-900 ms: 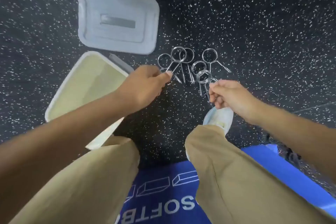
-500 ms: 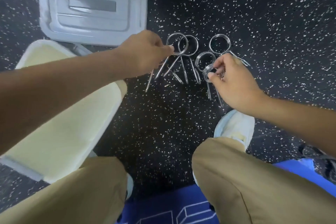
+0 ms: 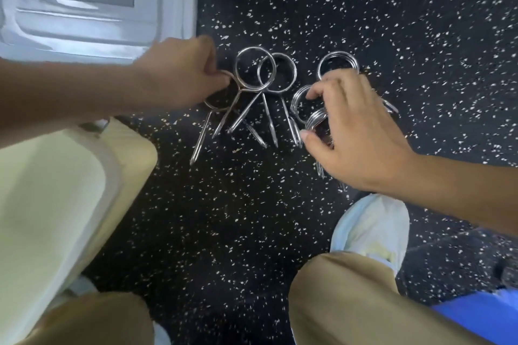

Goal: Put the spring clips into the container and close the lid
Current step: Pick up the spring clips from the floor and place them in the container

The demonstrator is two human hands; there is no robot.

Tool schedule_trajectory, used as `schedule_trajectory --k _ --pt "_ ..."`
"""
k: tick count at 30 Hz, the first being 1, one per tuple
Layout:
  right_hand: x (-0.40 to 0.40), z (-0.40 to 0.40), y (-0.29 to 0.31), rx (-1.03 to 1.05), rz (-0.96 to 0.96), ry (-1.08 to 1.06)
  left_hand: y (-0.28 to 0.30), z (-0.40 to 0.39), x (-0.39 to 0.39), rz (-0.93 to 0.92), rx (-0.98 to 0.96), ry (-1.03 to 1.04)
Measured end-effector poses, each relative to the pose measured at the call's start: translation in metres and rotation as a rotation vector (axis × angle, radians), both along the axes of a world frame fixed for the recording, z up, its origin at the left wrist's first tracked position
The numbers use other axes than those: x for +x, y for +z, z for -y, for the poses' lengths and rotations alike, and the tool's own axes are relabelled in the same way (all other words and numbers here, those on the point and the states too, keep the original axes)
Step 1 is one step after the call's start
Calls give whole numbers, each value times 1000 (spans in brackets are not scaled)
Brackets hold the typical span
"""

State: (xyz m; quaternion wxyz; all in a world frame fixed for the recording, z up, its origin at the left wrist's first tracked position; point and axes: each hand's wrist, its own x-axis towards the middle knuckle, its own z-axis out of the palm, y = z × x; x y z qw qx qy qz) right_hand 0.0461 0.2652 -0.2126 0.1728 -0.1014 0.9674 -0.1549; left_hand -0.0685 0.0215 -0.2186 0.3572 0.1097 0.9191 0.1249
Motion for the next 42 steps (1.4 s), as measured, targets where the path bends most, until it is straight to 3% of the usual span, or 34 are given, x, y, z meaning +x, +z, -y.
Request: schedule_trajectory --k 4,11,16,20,30,37,42 --pt "2 2 4 90 45 61 -2 -1 -4 -18 20 -104" --pt "20 3 -9 255 66 174 -3 -3 -20 -1 -125 -268" --pt "18 1 -9 217 36 224 -1 -8 -1 -76 -215 -335" --pt "15 -5 4 146 26 195 7 -9 7 -89 -163 -271" --pt "10 0 35 -304 202 -245 40 13 15 144 -8 -203" --pt "7 13 50 -558 447 -580 75 13 22 173 52 -109" --pt "2 27 75 -652 484 -645 109 26 29 195 99 4"
